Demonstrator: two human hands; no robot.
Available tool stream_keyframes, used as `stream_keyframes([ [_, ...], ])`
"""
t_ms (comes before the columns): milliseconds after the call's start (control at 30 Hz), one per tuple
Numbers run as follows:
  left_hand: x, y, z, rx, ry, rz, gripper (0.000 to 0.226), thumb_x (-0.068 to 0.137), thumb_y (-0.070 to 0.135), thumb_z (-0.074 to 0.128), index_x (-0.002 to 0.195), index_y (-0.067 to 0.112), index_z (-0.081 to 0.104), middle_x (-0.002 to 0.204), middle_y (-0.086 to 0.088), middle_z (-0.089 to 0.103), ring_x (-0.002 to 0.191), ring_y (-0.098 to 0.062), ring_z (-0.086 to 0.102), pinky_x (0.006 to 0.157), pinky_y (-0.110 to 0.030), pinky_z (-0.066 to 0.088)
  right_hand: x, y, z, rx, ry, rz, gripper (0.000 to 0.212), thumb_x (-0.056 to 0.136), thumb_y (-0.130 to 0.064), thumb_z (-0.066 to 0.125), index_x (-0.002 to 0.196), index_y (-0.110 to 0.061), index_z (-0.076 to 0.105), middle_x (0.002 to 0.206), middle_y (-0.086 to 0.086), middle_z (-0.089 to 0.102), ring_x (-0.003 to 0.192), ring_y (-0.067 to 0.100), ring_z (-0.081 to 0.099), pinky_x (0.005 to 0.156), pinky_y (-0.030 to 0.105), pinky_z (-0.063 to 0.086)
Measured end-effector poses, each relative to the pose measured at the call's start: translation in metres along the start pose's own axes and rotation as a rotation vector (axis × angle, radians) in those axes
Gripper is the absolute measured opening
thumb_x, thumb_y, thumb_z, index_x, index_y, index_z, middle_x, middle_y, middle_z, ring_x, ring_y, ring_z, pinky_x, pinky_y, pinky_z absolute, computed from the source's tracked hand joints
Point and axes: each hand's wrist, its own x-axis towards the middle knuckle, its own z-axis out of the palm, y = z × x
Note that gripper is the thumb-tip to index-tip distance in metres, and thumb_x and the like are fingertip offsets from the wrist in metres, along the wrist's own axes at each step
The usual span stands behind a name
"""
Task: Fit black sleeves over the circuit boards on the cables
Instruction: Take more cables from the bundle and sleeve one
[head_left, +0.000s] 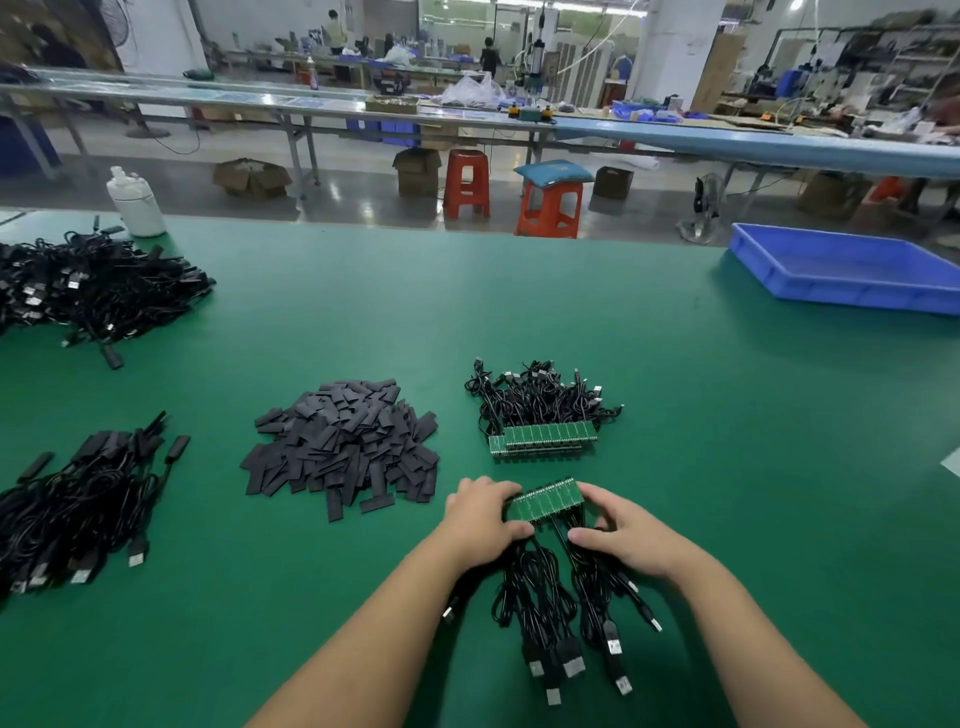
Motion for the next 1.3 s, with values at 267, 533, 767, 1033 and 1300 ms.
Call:
stream_keyframes([
  [267,-0.018,0.016,-0.037,-0.397,0.008,0.081,0.018,0.083,0.035,0.077,0.082,0.025,0.062,0.086,0.005,0.063,0.073,-0.01,0.056,0.069,-0.028,0.047,-0.015,-0.018,0.01,0.26,0.106,-0.144,0.042,0.084,-0.041,0.077,0.12,-0.025,0.061,0.117,-0.007,0.07,0.109,0.011,0.066,0.094,0.034,0.054],
  [533,-0.035,0.03,-0.081,-0.402,0.115,0.145,0.017,0.079,0.036,0.079,0.082,0.031,0.063,0.098,0.014,0.065,0.098,-0.003,0.059,0.088,-0.03,0.041,-0.043,-0.024,-0.01,0.334,0.062,-0.198,0.083,0.076,-0.058,0.077,0.146,-0.053,0.033,0.15,-0.022,0.038,0.136,-0.01,0.036,0.113,0.028,0.032],
  [767,-0.044,0.032,-0.096,-0.354,0.127,0.181,0.016,0.08,0.034,0.08,0.079,0.03,0.064,0.084,0.012,0.066,0.068,-0.005,0.059,0.07,-0.027,0.048,-0.056,-0.014,-0.022,0.42,0.062,-0.205,0.053,0.096,-0.008,0.061,0.139,-0.036,0.047,0.115,-0.004,0.072,0.114,0.013,0.064,0.098,0.029,0.043],
  [1033,-0.056,0.058,-0.098,-0.073,0.223,0.347,0.022,0.082,0.035,0.077,0.077,0.035,0.056,0.087,0.015,0.056,0.081,0.002,0.052,0.07,-0.015,0.038,-0.068,-0.03,-0.039,-0.236,-0.12,-0.006,0.062,0.081,-0.04,0.079,0.134,-0.029,0.048,0.12,-0.018,0.055,0.108,-0.003,0.054,0.103,0.027,0.044],
  [1300,-0.062,0.078,-0.101,-0.032,0.201,0.481,0.01,0.081,0.027,0.076,0.087,0.024,0.068,0.089,0.007,0.06,0.082,-0.008,0.056,0.074,-0.024,0.042,-0.08,-0.109,-0.033,-0.267,0.271,-0.491,0.061,0.078,-0.057,0.072,0.133,-0.047,0.049,0.126,-0.03,0.059,0.118,-0.012,0.052,0.101,0.01,0.038],
])
